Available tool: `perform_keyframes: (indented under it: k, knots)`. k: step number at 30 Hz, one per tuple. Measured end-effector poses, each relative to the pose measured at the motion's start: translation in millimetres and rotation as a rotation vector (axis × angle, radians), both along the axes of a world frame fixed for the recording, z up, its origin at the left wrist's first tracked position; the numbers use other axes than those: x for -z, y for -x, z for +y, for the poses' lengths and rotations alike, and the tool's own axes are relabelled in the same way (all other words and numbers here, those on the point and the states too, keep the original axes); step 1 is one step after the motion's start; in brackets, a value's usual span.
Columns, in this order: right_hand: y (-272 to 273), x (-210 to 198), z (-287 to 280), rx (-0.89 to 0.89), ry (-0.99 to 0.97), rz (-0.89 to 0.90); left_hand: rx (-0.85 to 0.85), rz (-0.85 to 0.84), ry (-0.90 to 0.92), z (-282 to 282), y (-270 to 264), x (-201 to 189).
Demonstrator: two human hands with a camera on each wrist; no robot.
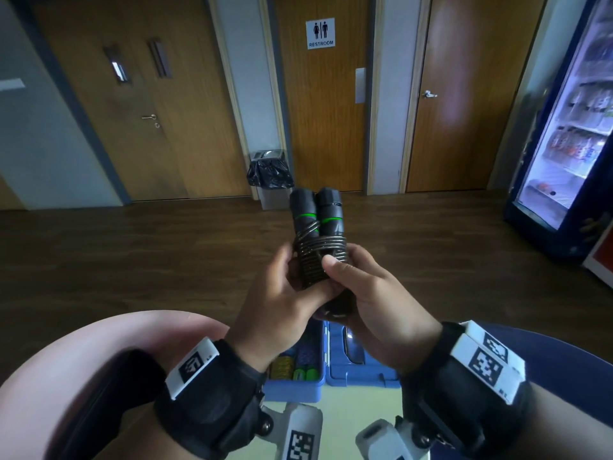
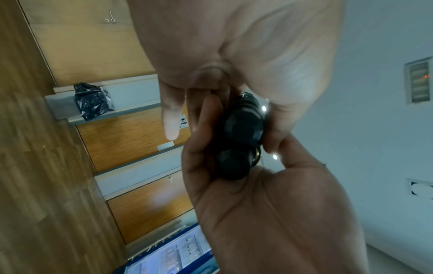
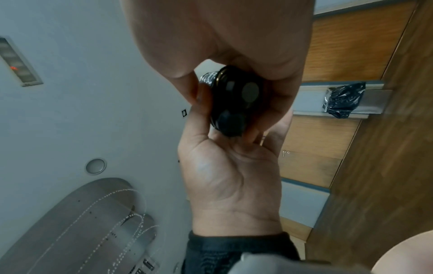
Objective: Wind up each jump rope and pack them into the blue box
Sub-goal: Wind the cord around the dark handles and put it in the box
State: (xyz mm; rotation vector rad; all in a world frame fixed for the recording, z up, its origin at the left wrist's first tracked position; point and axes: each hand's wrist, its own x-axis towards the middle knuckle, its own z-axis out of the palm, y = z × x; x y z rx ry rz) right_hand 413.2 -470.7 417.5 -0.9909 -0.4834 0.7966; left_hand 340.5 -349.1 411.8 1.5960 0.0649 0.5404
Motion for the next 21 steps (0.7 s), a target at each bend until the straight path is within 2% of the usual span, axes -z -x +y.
perform_keyframes:
  k: [8, 11, 13, 16, 17, 21]
  knots:
    - [-12, -11, -6, -0.184, 0.117, -0.089, -0.021, -0.007, -0.074, 3, 2, -3]
    - [-16, -14, -10, -0.213, 0.200, -0.180, -0.033, 0.008, -0.091, 3, 3, -4]
    - [-17, -19, -15, -0.147, 0.302, -0.351, -0.034, 0.023, -0.131, 2, 5, -7]
    - [-20, -26, -19, 0.059, 0.421, -0.791, -0.064, 0.042, -0.268, 1, 10, -14]
    - [-20, -26, -18, 0.102, 0.416, -0.860, -0.079, 0.044, -0.308, 0, 10, -17]
    - [-18, -22, -12, 0.217, 0.387, -0.905, -0.166, 0.018, -0.453, -4, 12, -23]
